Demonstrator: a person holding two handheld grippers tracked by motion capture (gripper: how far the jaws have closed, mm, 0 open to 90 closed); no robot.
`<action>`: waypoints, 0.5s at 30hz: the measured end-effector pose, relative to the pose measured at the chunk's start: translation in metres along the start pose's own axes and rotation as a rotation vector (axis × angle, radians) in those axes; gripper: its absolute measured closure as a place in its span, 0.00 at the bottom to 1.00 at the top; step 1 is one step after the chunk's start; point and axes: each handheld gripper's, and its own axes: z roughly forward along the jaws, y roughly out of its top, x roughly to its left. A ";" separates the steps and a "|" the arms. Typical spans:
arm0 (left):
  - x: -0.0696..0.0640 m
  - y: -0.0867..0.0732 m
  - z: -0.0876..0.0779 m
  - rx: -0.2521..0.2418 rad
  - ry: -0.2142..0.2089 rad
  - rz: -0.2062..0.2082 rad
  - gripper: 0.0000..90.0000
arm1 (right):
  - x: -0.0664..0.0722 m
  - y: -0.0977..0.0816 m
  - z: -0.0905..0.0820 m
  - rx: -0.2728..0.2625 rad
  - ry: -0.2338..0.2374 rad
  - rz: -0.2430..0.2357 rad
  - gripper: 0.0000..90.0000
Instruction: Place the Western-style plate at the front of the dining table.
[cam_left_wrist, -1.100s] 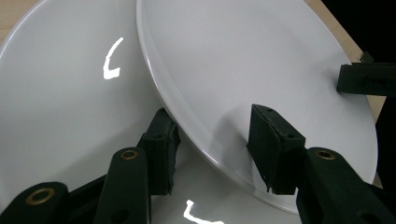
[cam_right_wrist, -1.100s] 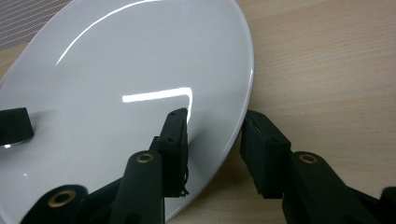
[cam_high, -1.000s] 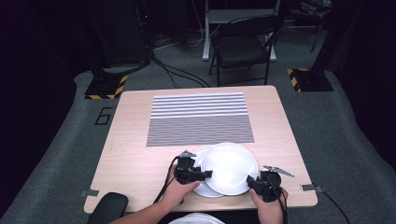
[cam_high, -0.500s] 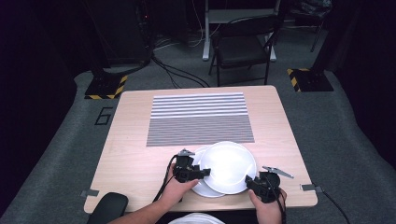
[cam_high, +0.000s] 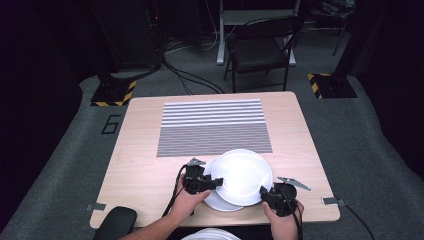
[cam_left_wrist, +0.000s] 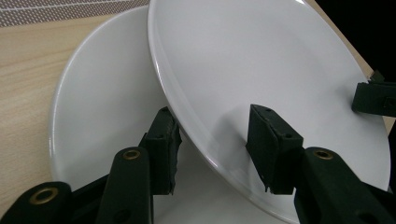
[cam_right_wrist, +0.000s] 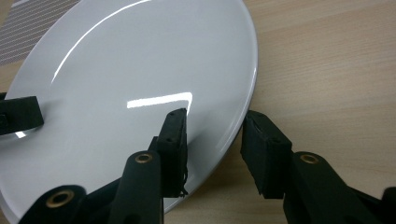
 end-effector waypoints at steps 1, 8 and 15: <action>0.000 0.001 -0.001 -0.006 0.002 -0.002 0.61 | 0.001 0.001 0.000 -0.002 0.001 0.002 0.67; 0.004 0.004 -0.008 -0.039 0.019 -0.021 0.62 | 0.010 0.007 0.002 -0.019 0.011 -0.011 0.67; 0.009 0.006 -0.013 -0.059 0.040 -0.034 0.63 | 0.016 0.012 0.006 -0.020 0.021 -0.030 0.67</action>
